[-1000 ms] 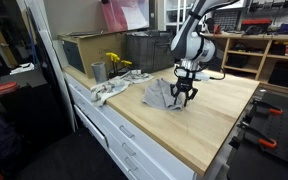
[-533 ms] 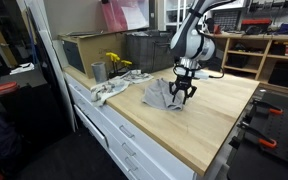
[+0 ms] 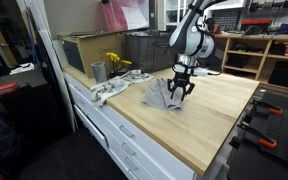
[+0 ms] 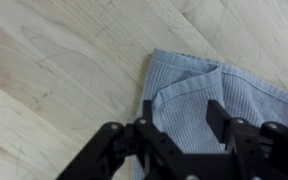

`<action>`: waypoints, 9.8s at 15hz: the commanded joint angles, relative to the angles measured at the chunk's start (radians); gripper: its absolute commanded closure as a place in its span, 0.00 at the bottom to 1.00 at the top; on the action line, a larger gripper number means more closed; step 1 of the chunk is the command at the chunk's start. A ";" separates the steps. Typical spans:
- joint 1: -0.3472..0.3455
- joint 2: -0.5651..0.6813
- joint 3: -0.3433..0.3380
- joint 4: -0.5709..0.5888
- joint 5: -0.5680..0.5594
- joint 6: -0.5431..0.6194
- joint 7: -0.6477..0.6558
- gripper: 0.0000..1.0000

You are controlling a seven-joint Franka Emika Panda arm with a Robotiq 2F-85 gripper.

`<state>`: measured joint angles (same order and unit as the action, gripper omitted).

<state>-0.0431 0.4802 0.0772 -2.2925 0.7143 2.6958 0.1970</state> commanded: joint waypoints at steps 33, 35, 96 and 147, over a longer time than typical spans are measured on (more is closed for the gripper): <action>0.002 -0.023 0.001 -0.013 -0.066 -0.010 0.019 1.00; 0.013 -0.035 0.002 0.000 -0.075 -0.011 0.029 1.00; -0.034 0.210 -0.218 0.405 -0.328 -0.039 0.365 0.00; 0.144 -0.307 -0.323 -0.097 -0.686 0.011 0.541 0.00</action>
<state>0.1654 0.1485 -0.3713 -2.4503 -0.0152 2.7638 0.8348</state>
